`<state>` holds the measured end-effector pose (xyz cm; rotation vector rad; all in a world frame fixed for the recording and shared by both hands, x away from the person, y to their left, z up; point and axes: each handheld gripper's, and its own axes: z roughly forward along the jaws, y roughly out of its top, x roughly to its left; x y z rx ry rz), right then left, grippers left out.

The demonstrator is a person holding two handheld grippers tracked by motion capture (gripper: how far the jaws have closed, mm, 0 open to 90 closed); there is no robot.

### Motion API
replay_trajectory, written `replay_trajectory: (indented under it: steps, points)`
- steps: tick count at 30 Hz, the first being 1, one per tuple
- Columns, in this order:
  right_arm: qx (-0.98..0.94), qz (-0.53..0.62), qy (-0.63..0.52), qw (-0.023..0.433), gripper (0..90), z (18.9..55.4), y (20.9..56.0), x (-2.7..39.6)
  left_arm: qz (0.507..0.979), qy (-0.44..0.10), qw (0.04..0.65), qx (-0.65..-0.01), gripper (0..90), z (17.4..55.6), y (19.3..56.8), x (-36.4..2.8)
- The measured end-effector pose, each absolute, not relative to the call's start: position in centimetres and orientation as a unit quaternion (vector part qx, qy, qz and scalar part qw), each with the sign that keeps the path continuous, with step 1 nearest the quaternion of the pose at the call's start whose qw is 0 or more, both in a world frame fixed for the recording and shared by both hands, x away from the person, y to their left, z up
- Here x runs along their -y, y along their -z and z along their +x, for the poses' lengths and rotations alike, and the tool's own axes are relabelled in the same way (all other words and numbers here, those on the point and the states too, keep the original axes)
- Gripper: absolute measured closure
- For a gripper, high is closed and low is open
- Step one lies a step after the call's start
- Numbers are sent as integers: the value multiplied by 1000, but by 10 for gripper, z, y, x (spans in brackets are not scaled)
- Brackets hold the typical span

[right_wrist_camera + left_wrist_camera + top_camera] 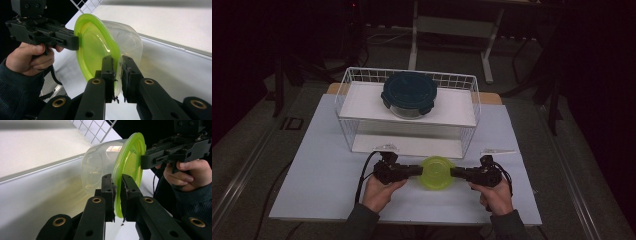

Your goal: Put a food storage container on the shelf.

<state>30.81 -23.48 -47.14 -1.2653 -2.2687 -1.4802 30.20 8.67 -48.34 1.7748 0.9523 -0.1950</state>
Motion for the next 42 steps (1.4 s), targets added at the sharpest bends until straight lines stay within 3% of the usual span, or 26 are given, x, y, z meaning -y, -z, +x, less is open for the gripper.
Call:
replay_trajectory:
  steps: [42]
  points:
    - [765,-379,516,69,815,307,434,219,730,66,551,-400,826,288,445,-107]
